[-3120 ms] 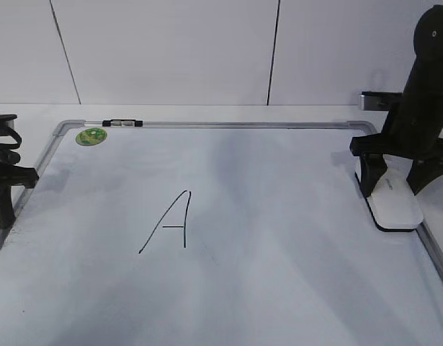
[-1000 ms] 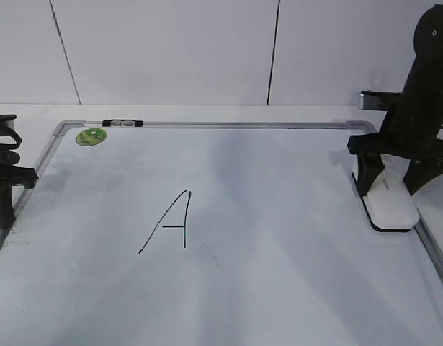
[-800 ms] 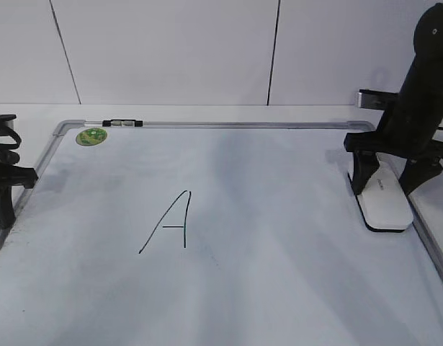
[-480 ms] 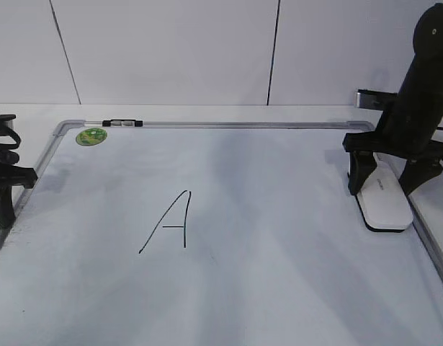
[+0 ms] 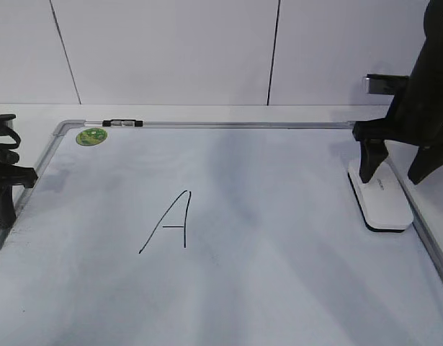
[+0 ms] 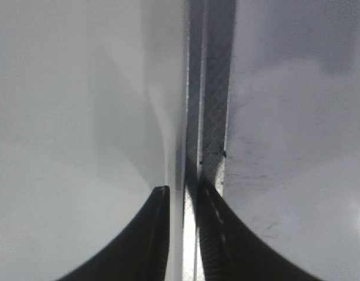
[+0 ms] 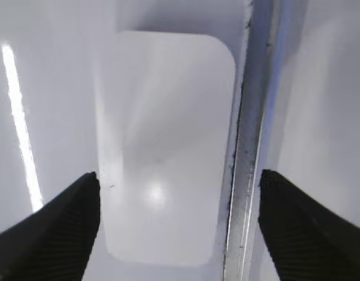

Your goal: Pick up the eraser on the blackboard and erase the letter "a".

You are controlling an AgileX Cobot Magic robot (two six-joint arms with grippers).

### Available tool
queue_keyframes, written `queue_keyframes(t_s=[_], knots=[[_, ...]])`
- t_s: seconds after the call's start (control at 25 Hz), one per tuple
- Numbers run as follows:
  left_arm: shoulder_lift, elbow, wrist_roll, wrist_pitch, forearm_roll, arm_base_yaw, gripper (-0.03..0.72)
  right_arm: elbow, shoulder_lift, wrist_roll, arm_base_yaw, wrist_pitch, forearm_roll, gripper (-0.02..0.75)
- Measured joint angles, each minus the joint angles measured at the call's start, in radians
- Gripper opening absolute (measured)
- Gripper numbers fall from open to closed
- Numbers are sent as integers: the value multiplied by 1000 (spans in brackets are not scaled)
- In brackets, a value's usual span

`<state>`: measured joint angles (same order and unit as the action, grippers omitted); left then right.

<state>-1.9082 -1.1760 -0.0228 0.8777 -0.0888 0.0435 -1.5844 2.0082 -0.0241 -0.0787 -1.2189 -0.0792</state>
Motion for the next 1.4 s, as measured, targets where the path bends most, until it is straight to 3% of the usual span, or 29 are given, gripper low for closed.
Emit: queue_keyframes(t_s=[0.6, 0.72, 0.96, 1.4], knots=[[-1, 0, 0, -7, -8, 0, 163, 0, -272, -12, 0, -6, -32, 646], [-1, 0, 0, -7, 1, 0, 201, 0, -308, -12, 0, -11, -54, 640], [40, -20, 0, 23, 7, 0, 358, 0, -357, -12, 0, -16, -70, 634], [320, -165, 0, 201, -4, 17, 383, 0, -522, -14, 0, -24, -119, 622]])
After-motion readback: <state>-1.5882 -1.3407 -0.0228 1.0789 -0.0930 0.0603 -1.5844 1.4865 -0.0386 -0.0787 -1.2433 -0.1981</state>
